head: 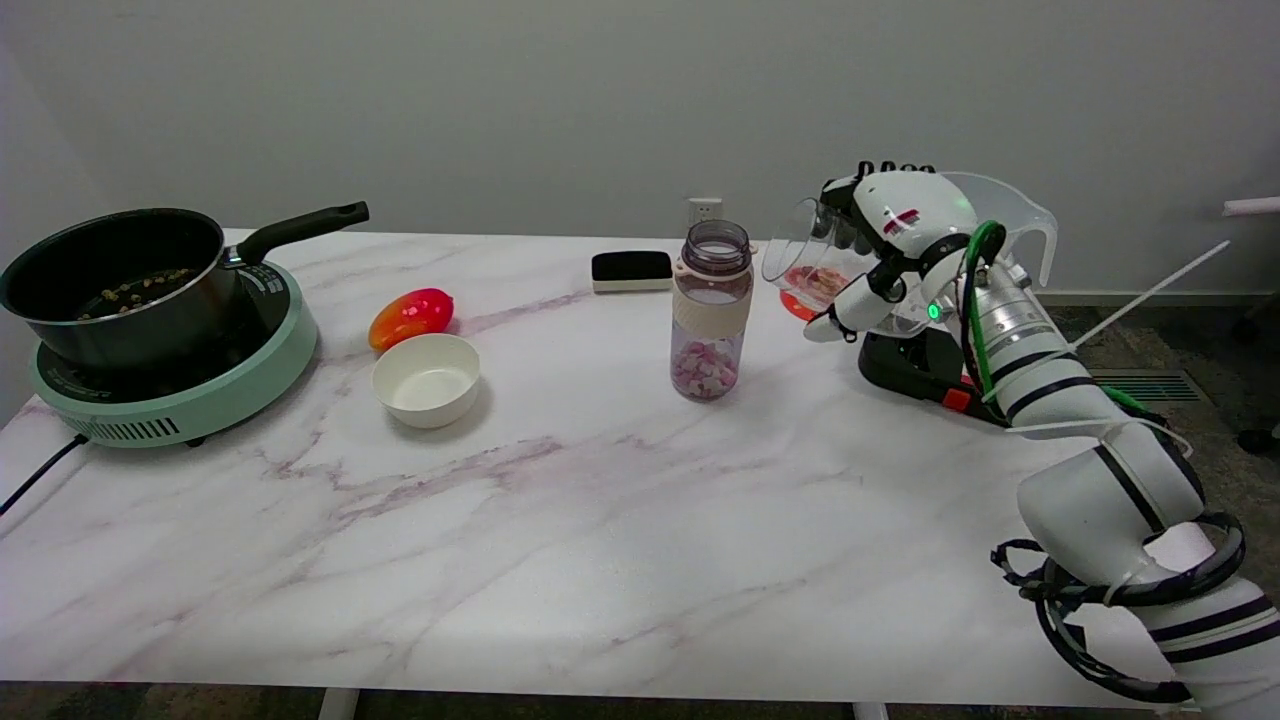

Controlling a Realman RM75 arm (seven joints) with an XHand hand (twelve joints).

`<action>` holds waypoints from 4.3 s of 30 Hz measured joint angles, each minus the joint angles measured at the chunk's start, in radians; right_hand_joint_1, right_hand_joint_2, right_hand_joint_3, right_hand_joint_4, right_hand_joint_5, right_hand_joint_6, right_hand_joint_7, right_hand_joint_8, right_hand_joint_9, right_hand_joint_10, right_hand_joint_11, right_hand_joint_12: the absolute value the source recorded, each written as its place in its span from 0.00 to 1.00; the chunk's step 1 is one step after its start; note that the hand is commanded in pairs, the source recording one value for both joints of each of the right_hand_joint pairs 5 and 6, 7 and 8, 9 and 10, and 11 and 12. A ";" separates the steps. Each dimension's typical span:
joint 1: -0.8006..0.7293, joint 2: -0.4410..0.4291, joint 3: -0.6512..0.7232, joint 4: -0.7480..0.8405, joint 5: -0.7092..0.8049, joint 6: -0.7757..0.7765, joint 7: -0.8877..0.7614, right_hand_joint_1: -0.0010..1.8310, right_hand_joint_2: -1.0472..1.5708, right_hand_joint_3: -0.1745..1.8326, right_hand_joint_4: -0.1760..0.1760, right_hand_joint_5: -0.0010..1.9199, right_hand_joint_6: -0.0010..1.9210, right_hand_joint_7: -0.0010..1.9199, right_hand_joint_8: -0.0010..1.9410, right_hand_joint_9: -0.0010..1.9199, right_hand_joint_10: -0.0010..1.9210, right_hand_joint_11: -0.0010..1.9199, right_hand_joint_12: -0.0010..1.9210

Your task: Place the measuring cup onto the table.

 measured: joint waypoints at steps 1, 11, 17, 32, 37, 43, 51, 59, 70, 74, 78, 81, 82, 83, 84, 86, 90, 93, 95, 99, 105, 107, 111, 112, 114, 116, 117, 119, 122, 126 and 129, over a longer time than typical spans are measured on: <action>-0.004 -0.007 0.007 0.000 0.002 0.002 0.002 0.68 0.97 0.29 0.50 1.00 1.00 0.89 0.88 0.75 0.75 0.68 0.68; -0.033 -0.052 0.058 -0.007 0.067 0.026 0.016 0.65 1.00 0.26 0.50 1.00 1.00 0.91 0.90 0.77 0.77 0.69 0.69; -0.052 -0.073 0.081 -0.039 0.187 0.096 0.019 0.66 1.00 0.24 0.50 1.00 1.00 0.91 0.90 0.78 0.78 0.70 0.70; -0.108 -0.143 0.088 -0.198 0.545 0.417 0.020 0.66 1.00 0.23 0.50 1.00 1.00 0.92 0.91 0.79 0.79 0.70 0.70; -0.121 -0.157 0.067 -0.254 0.653 0.532 0.019 0.66 1.00 0.23 0.50 1.00 1.00 0.92 0.91 0.79 0.79 0.70 0.70; -0.127 -0.162 0.020 -0.327 0.772 0.668 0.020 0.66 1.00 0.23 0.50 1.00 1.00 0.92 0.91 0.79 0.79 0.70 0.70; -0.106 -0.156 -0.066 -0.448 0.902 0.842 0.017 0.66 1.00 0.23 0.50 1.00 1.00 0.92 0.91 0.79 0.79 0.70 0.70; -0.055 -0.154 -0.148 -0.587 0.969 0.978 -0.036 0.66 1.00 0.23 0.50 1.00 1.00 0.92 0.91 0.79 0.79 0.70 0.70; 0.049 -0.178 -0.233 -0.811 0.958 1.172 -0.178 0.67 1.00 0.22 0.50 1.00 1.00 0.91 0.90 0.79 0.79 0.70 0.70; 0.066 -0.187 -0.251 -0.841 0.946 1.221 -0.226 0.67 1.00 0.22 0.50 0.99 0.99 0.91 0.90 0.79 0.79 0.70 0.70; 0.067 -0.197 -0.262 -0.838 0.933 1.254 -0.270 0.67 1.00 0.22 0.50 0.99 0.99 0.91 0.90 0.79 0.79 0.70 0.70; 0.059 -0.206 -0.267 -0.819 0.926 1.275 -0.300 0.67 1.00 0.22 0.50 0.99 0.99 0.91 0.90 0.79 0.79 0.70 0.70; 0.056 -0.209 -0.269 -0.813 0.926 1.279 -0.307 0.67 1.00 0.22 0.50 0.99 0.99 0.91 0.90 0.79 0.79 0.70 0.70; 0.051 -0.212 -0.271 -0.804 0.926 1.285 -0.315 0.67 1.00 0.22 0.50 0.99 0.99 0.91 0.90 0.79 0.79 0.70 0.70; 0.046 -0.215 -0.274 -0.795 0.926 1.289 -0.323 0.67 1.00 0.22 0.50 0.99 0.99 0.91 0.90 0.79 0.79 0.70 0.70; 0.038 -0.220 -0.281 -0.778 0.931 1.297 -0.338 0.67 1.00 0.22 0.50 0.99 0.99 0.91 0.90 0.79 0.79 0.70 0.70; 0.016 -0.229 -0.308 -0.740 0.956 1.311 -0.374 0.67 1.00 0.22 0.50 1.00 0.99 0.91 0.90 0.80 0.80 0.70 0.70; 0.000 -0.234 -0.341 -0.711 0.984 1.325 -0.408 0.68 1.00 0.22 0.50 1.00 1.00 0.91 0.90 0.80 0.80 0.70 0.70; -0.010 -0.237 -0.364 -0.696 1.002 1.335 -0.430 0.67 1.00 0.22 0.50 1.00 1.00 0.91 0.90 0.80 0.80 0.70 0.70; -0.027 -0.242 -0.416 -0.671 1.039 1.359 -0.472 0.68 1.00 0.22 0.50 1.00 1.00 0.92 0.91 0.80 0.80 0.70 0.70; -0.046 -0.252 -0.497 -0.644 1.094 1.397 -0.523 0.67 1.00 0.22 0.50 1.00 1.00 0.92 0.91 0.80 0.80 0.71 0.70; -0.051 -0.257 -0.521 -0.642 1.109 1.408 -0.534 0.67 1.00 0.22 0.50 1.00 1.00 0.92 0.91 0.80 0.80 0.71 0.70; -0.057 -0.271 -0.560 -0.648 1.133 1.435 -0.551 0.67 1.00 0.22 0.50 1.00 1.00 0.92 0.91 0.80 0.80 0.71 0.70; -0.059 -0.277 -0.571 -0.653 1.138 1.444 -0.555 0.67 1.00 0.22 0.50 1.00 1.00 0.92 0.91 0.80 0.80 0.71 0.70; -0.061 -0.288 -0.586 -0.664 1.147 1.460 -0.560 0.67 1.00 0.22 0.50 1.00 1.00 0.92 0.91 0.80 0.80 0.71 0.70; -0.063 -0.301 -0.600 -0.676 1.154 1.479 -0.565 0.67 1.00 0.22 0.50 1.00 1.00 0.92 0.91 0.80 0.80 0.71 0.70; -0.064 -0.308 -0.608 -0.683 1.157 1.489 -0.568 0.67 1.00 0.22 0.50 1.00 1.00 0.92 0.91 0.80 0.80 0.71 0.70; -0.065 -0.321 -0.621 -0.698 1.162 1.509 -0.571 0.67 1.00 0.22 0.50 1.00 1.00 0.92 0.91 0.80 0.80 0.70 0.70; -0.067 -0.338 -0.640 -0.722 1.167 1.535 -0.576 0.67 1.00 0.22 0.50 1.00 1.00 0.92 0.91 0.80 0.80 0.70 0.70; -0.068 -0.359 -0.661 -0.750 1.171 1.565 -0.579 0.67 1.00 0.23 0.50 1.00 1.00 0.92 0.91 0.79 0.79 0.70 0.70; -0.068 -0.372 -0.674 -0.774 1.171 1.586 -0.579 0.67 1.00 0.23 0.50 1.00 1.00 0.91 0.90 0.79 0.79 0.70 0.70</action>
